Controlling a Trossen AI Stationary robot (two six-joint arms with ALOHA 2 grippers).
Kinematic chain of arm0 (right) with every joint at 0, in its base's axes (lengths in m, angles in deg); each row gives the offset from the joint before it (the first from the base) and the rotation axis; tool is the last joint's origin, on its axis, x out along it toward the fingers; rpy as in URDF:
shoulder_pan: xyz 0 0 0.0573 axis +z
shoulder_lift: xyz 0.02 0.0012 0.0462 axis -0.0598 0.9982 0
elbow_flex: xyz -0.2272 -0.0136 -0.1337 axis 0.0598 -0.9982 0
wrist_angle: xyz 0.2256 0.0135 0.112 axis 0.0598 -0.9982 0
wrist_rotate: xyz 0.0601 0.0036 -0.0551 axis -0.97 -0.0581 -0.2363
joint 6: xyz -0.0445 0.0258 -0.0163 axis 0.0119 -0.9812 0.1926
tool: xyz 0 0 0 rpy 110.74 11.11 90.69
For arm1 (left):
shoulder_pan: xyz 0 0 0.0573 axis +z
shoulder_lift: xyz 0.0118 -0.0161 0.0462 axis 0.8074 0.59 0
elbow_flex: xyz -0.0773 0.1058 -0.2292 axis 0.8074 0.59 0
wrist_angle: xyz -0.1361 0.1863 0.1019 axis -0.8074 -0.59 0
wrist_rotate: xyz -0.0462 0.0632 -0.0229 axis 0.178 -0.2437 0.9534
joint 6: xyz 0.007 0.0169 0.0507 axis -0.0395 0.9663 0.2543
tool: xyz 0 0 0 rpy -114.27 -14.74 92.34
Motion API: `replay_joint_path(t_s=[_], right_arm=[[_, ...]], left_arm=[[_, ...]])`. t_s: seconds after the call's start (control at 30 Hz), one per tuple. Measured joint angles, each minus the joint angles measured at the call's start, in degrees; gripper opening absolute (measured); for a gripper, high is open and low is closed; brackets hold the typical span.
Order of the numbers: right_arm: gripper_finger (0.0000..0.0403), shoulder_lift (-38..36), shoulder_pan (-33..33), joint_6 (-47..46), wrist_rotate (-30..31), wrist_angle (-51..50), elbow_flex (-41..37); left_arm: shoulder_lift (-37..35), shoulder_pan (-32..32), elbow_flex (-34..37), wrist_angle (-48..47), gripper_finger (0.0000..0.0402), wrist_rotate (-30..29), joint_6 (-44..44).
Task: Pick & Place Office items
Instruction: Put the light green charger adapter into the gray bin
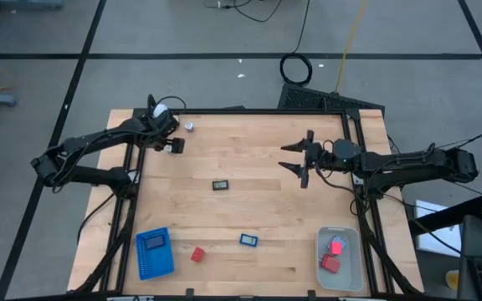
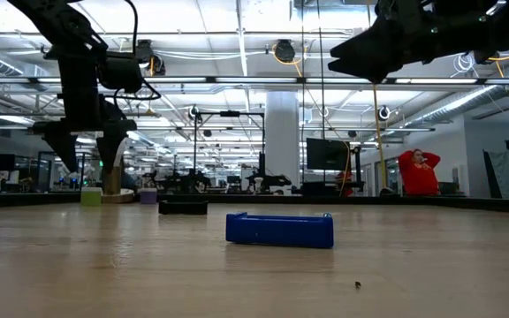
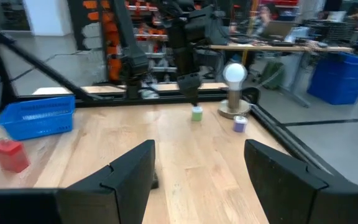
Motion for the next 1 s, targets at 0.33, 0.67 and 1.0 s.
replay_joint_path(t_s=[0.33, 0.67, 1.0], right_arm=[[0.0242, 0.00, 0.02, 0.06, -0.54, 0.02, 0.00], [0.0242, 0.00, 0.01, 0.02, -0.54, 0.04, 0.00], [0.0242, 0.00, 0.02, -0.62, -0.54, 0.07, 0.00]], left_arm=[[0.00, 0.06, 0.66, 2.67, 0.0352, 0.50, 1.14], [0.02, 2.88, 7.94, 10.02, 0.0348, 1.02, 0.36], [0.02, 3.47, 9.95, 13.82, 0.0349, 0.13, 1.67]])
